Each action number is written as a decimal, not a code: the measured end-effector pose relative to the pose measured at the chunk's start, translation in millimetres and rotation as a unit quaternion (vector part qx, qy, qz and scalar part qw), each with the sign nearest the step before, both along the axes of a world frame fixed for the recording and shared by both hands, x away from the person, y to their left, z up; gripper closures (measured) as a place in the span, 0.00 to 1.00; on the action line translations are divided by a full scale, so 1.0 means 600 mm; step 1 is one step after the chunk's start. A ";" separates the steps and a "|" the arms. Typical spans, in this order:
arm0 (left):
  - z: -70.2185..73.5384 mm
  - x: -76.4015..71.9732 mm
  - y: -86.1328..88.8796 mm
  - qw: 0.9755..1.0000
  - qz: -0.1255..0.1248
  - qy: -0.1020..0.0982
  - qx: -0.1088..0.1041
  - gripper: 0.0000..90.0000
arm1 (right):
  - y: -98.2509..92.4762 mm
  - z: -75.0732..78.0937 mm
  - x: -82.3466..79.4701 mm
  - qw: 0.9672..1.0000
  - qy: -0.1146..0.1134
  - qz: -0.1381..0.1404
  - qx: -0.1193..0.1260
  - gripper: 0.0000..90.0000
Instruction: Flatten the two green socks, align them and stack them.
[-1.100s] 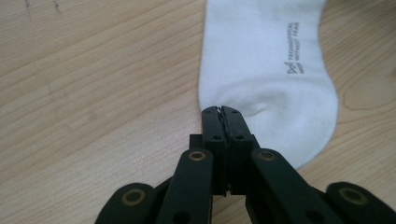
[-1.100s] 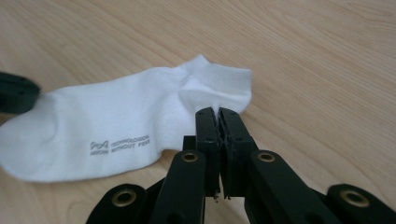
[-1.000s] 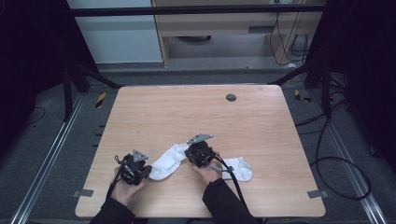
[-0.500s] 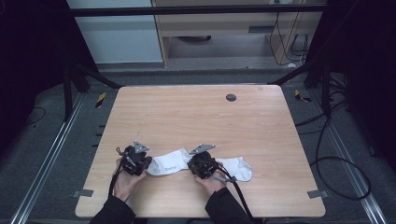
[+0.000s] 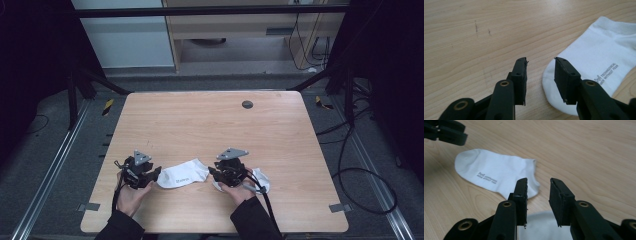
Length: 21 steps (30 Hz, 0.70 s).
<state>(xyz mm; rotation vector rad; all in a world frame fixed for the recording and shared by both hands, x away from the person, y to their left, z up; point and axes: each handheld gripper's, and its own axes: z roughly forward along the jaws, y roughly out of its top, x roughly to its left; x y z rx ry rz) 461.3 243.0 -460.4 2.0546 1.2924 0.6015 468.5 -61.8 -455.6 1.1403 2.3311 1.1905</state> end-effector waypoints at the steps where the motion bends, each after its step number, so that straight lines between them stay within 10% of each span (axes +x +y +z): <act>1: 0.003 -0.002 -0.002 1.000 -0.001 -0.003 -0.002 0.67 | -0.009 0.004 0.000 1.000 -0.002 -0.005 -0.001 0.74; 21: 0.014 -0.023 -0.194 0.990 -0.137 0.014 -0.009 0.69 | -0.212 -0.012 -0.033 0.995 0.021 -0.090 -0.036 0.65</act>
